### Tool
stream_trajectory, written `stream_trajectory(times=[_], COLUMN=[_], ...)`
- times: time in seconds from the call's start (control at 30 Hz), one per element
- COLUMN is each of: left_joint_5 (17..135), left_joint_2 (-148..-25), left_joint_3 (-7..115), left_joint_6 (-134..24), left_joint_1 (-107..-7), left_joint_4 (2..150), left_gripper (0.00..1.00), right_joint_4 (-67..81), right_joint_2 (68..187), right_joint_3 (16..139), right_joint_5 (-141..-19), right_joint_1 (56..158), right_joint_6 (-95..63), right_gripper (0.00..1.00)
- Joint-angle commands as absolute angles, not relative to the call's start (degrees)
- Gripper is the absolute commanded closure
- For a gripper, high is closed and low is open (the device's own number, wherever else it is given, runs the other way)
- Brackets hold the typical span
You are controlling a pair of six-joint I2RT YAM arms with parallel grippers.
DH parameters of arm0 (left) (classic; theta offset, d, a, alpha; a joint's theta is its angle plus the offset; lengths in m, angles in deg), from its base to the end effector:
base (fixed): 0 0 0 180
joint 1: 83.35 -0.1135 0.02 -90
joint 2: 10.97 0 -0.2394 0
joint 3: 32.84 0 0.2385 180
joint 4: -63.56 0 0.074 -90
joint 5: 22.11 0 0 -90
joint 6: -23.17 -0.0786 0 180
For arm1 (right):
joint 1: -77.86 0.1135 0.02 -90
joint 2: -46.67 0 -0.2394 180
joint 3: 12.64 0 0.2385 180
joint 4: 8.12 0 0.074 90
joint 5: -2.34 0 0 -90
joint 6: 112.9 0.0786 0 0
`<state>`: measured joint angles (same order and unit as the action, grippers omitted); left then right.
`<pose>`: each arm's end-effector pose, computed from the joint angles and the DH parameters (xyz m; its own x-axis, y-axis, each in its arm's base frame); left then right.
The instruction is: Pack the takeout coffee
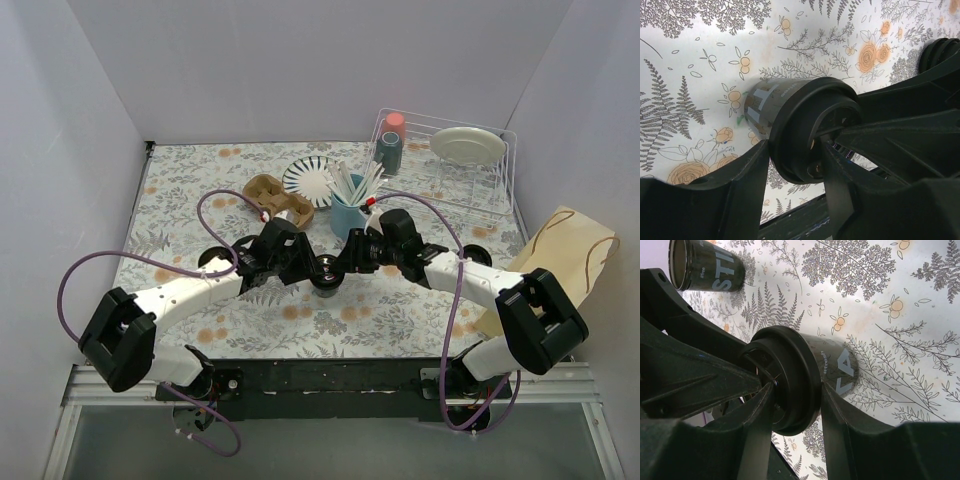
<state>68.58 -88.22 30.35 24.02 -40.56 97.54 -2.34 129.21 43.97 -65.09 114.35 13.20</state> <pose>0.2199 -0.2049 0.1756 -0.6770 -0.7357 0.0189 -0.5558 0.4943 -0.6684 0.2458 0.2194 0.1695 -0.8197 0.0704 -0.5685 -0.4068 0.6271 0.6642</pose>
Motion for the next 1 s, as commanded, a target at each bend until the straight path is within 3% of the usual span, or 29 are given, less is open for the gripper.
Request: stream_trajectory(times=[0.0, 0.37, 0.47, 0.5, 0.6, 0.97], left_joint_5=[70.96, 71.33, 69.57, 69.30, 68.59, 66.84], left_joint_2=[-87.78, -88.39, -91.55, -91.83, -91.22, -90.86], left_joint_3=[27.44, 24.35, 26.55, 26.73, 25.60, 25.59], left_joint_6=[25.10, 27.65, 27.12, 26.86, 25.98, 20.01], left_joint_1=[-40.81, -40.98, -41.07, -40.99, -40.98, -40.98], left_joint_4=[95.54, 93.94, 99.38, 100.19, 101.43, 103.36], left_gripper=[0.57, 0.60, 0.65, 0.66, 0.66, 0.66], right_joint_4=[3.47, 1.89, 3.73, 5.91, 11.01, 18.93], right_joint_2=[129.99, 128.50, 127.62, 127.36, 127.09, 124.89], right_joint_3=[40.87, 40.25, 41.83, 42.70, 45.96, 53.60], right_joint_5=[-64.02, -61.38, -61.20, -62.33, -64.71, -61.56], right_joint_1=[115.21, 115.21, 115.21, 115.21, 114.69, 108.80], right_joint_6=[14.19, 16.21, 14.91, 14.11, 11.57, 1.28], right_gripper=[0.63, 0.64, 0.57, 0.48, 0.38, 0.37])
